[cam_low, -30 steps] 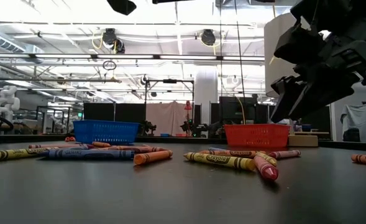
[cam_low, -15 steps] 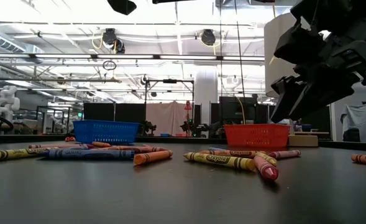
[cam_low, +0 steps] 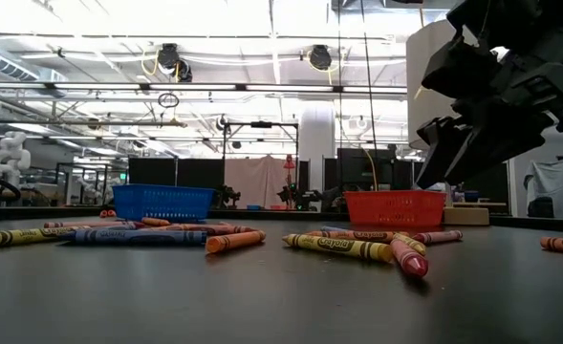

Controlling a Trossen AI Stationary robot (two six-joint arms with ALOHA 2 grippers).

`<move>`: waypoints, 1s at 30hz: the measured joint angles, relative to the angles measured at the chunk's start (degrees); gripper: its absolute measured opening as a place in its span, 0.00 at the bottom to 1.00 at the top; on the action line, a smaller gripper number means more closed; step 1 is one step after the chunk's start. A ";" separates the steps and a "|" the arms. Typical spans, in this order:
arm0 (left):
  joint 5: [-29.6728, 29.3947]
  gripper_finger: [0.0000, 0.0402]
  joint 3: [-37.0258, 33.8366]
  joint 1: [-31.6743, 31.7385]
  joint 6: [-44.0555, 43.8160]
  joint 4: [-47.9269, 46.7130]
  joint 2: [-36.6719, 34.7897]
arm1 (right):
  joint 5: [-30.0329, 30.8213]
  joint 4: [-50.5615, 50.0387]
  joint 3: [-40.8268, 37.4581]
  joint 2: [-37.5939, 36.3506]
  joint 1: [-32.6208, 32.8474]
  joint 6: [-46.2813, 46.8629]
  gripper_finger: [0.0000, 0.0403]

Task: Sort crayons
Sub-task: Put the red crayon into the orange bin

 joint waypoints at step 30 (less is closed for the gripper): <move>2.28 0.05 -0.09 -0.71 -44.13 -13.37 -1.79 | 0.00 0.00 0.00 0.02 0.00 -0.02 0.53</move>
